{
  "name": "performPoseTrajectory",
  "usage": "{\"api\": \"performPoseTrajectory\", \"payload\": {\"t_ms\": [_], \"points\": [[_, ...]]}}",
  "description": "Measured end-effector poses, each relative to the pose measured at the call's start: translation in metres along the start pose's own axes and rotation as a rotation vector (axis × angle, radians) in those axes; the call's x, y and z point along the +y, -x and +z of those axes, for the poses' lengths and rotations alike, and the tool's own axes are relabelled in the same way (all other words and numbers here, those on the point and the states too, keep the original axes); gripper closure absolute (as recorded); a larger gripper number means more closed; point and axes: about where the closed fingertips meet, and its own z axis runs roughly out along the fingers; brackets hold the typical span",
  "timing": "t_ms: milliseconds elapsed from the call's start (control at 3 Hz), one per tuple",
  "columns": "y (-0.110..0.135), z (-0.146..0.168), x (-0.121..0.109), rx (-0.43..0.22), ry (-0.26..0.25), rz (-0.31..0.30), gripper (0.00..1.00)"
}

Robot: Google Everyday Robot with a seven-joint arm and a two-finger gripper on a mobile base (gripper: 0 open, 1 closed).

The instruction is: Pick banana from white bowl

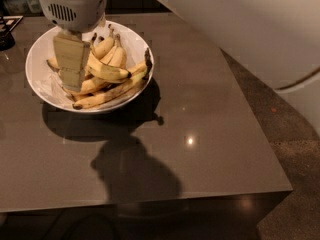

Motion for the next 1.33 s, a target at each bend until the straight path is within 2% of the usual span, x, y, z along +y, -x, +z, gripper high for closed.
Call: {"api": "performPoseTrajectory", "payload": {"t_ms": [333, 667, 1333], "points": [[0.008, 0.017, -0.005, -0.003, 0.047, 0.009, 0.16], [0.011, 0.033, -0.013, 0.000, 0.084, 0.024, 0.21], [0.005, 0.066, -0.024, 0.026, 0.154, 0.070, 0.31]]}}
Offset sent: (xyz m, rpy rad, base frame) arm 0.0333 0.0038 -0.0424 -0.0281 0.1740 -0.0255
